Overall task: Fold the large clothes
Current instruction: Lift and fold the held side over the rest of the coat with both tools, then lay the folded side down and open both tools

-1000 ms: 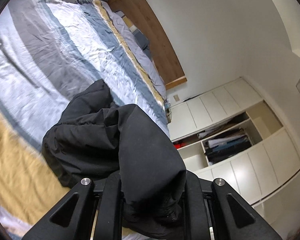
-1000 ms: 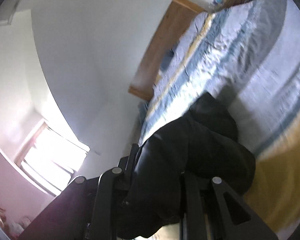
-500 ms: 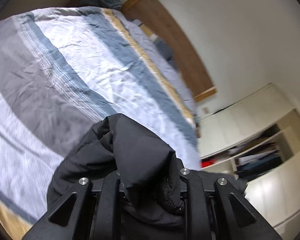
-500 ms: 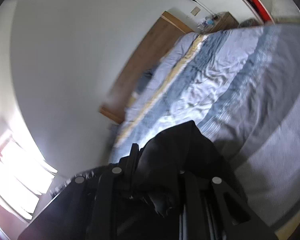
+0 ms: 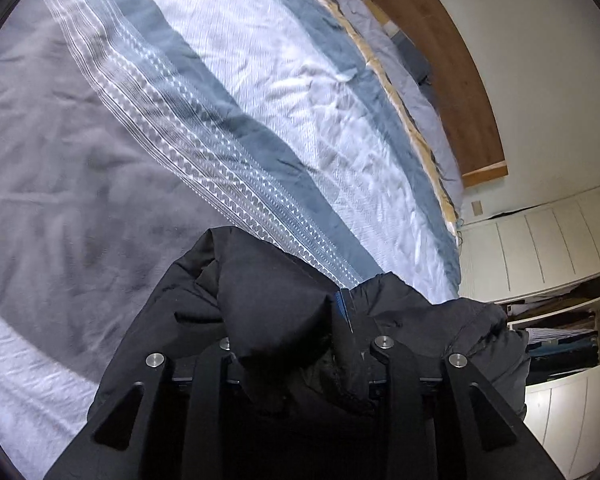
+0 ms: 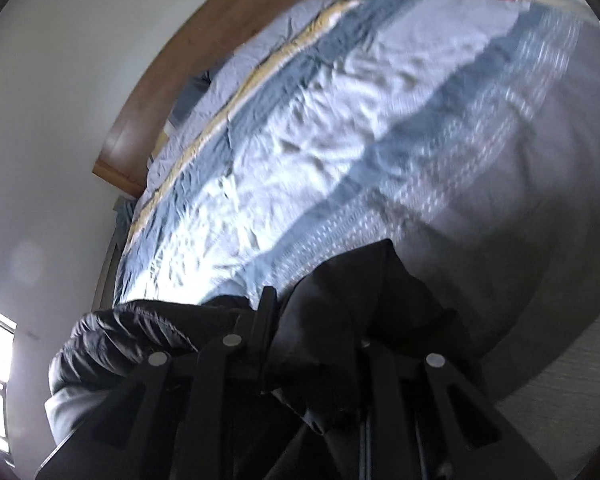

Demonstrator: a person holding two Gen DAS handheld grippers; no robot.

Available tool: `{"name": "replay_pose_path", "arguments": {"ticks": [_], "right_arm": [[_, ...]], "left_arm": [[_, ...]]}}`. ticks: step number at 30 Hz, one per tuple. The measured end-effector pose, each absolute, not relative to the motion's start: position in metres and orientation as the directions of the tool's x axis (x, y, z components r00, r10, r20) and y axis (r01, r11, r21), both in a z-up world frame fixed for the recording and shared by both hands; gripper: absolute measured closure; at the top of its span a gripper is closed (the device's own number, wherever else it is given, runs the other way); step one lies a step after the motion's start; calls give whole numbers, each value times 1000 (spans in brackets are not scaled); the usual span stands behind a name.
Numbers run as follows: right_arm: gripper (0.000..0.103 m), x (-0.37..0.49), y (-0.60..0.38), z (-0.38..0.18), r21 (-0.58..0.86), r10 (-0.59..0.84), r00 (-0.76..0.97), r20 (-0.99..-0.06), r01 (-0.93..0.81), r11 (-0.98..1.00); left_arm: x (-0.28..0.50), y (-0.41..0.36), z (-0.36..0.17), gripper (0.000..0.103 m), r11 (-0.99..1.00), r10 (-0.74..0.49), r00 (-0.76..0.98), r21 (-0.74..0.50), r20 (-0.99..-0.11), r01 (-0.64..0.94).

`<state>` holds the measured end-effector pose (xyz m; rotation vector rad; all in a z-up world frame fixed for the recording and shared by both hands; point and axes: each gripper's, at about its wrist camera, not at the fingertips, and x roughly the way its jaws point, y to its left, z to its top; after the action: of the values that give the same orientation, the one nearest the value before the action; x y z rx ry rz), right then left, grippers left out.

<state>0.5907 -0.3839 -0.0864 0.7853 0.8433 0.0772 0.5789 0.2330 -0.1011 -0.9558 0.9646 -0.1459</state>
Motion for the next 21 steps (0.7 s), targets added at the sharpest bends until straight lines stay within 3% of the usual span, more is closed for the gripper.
{"name": "replay_pose_path", "arguments": {"ticks": [5,8,9,12,21], "right_arm": [[78,591,-387,-91,696,397,679,-618,237,678],[54,585,-392,-84,757,444,705,-553,201,622],[50,582,-393,-79,767,446,716,-537,193,612],[43,577,-395,-63,783,455,735,-502,162,601],[38,547,-405,-4,765,407,787,-463,123,633]], "left_arm": [[580,230,-96,67,613,-499,581,-736,-643,-288],[576,232,-82,49,607,-505,605,-752,-615,-258],[574,234,-76,41,594,-508,619,-764,-599,-251],[568,239,-58,31,576,-502,653,-782,-567,-237],[544,251,-2,25,652,-407,700,-724,-587,-228]]}}
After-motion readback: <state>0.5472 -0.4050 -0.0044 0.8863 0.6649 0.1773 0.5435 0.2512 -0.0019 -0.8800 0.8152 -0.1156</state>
